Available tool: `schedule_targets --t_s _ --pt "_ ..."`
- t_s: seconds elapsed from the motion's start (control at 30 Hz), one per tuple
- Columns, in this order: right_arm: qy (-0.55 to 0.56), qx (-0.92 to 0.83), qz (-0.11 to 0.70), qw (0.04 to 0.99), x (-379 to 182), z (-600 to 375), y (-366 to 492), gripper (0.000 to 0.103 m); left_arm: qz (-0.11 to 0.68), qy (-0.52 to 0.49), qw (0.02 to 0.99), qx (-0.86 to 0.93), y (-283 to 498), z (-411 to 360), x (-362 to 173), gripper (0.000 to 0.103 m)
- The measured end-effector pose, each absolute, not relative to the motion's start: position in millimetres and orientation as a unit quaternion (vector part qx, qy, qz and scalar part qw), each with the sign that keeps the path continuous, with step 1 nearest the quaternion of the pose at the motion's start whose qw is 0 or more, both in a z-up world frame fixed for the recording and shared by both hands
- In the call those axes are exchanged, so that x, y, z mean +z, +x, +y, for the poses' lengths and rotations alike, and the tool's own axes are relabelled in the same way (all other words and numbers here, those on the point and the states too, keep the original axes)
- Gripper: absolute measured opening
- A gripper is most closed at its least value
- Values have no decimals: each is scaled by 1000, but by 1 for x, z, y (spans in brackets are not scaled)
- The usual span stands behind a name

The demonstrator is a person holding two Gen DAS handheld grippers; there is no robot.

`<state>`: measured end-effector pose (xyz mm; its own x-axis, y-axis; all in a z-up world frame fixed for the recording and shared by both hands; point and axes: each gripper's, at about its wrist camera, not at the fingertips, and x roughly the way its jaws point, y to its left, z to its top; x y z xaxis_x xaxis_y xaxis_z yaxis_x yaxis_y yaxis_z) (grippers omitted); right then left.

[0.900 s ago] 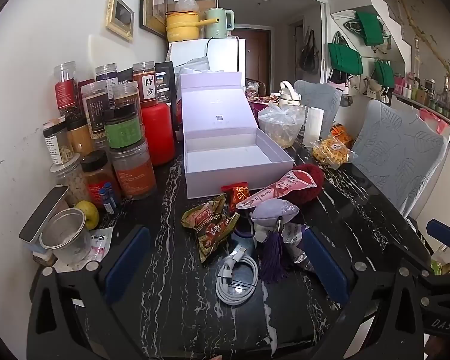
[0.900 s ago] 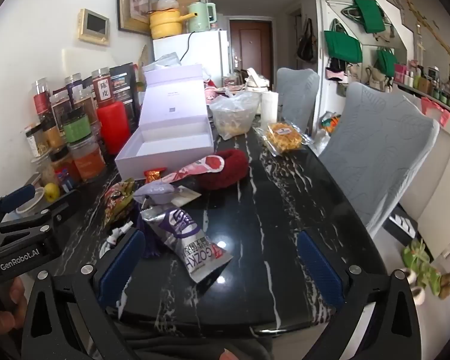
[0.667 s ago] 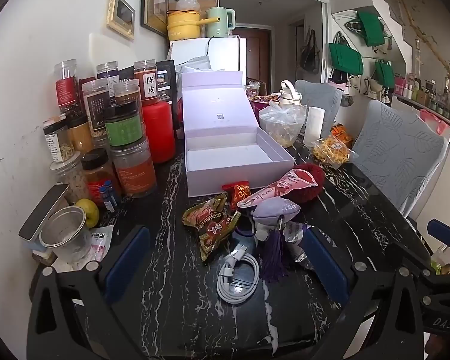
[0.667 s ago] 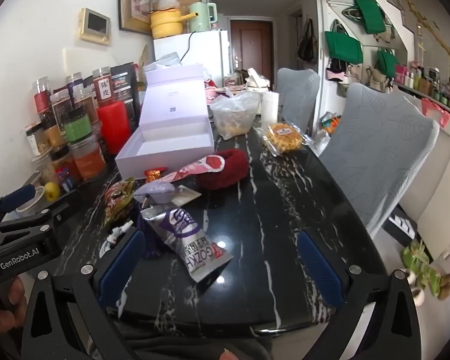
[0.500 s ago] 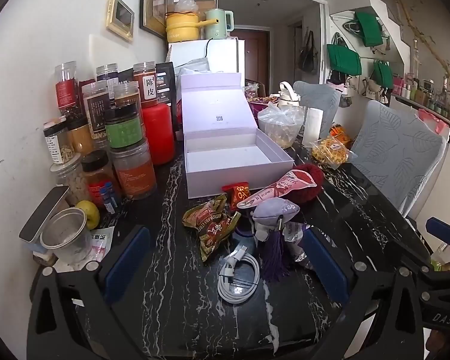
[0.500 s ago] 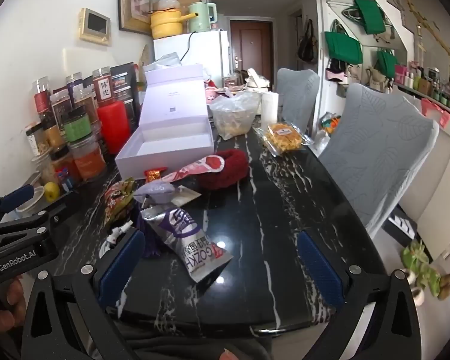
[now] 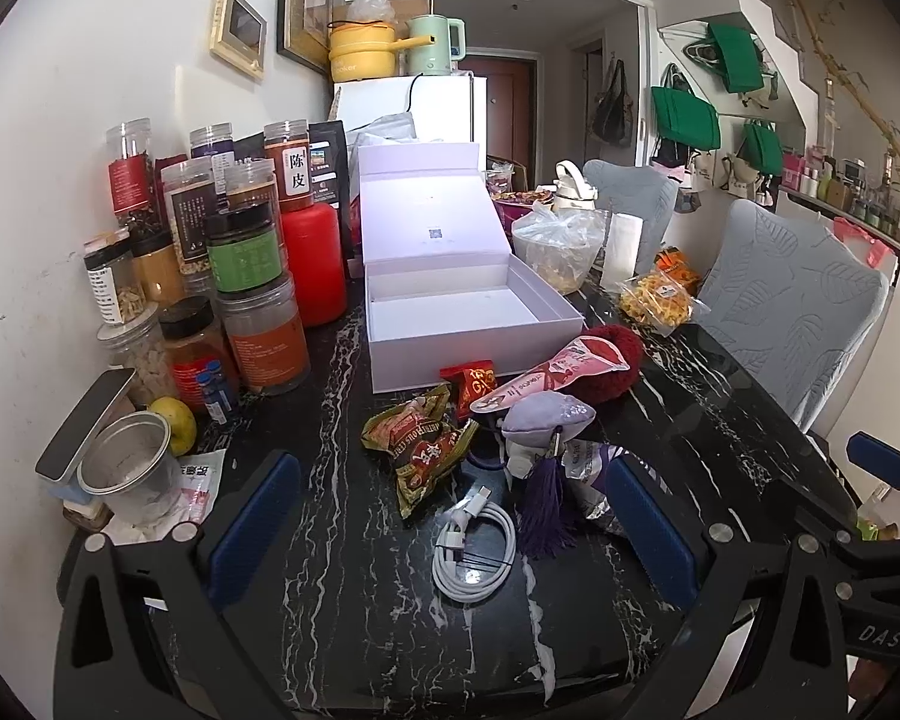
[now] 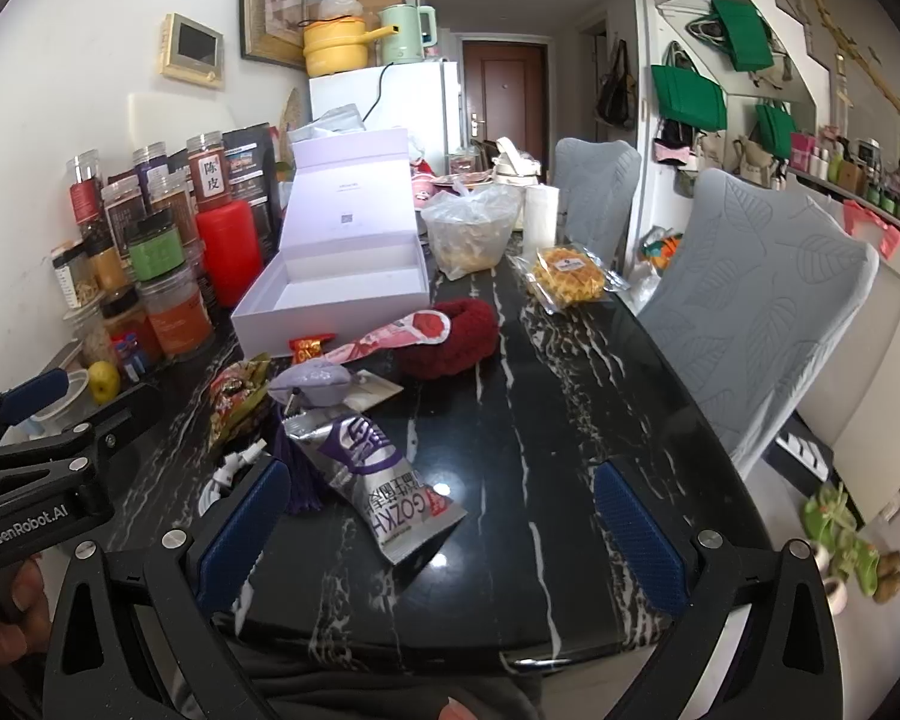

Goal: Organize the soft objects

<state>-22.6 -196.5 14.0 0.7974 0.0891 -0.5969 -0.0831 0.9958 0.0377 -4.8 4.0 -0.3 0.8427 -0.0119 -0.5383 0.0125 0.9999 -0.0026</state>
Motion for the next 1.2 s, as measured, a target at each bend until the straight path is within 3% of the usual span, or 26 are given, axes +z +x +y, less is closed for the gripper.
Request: schedule_targets --t_s 1.2 --pt "-4 44 317 947 8 -196 -24 103 294 3 956 0 -3 6 -5 103"
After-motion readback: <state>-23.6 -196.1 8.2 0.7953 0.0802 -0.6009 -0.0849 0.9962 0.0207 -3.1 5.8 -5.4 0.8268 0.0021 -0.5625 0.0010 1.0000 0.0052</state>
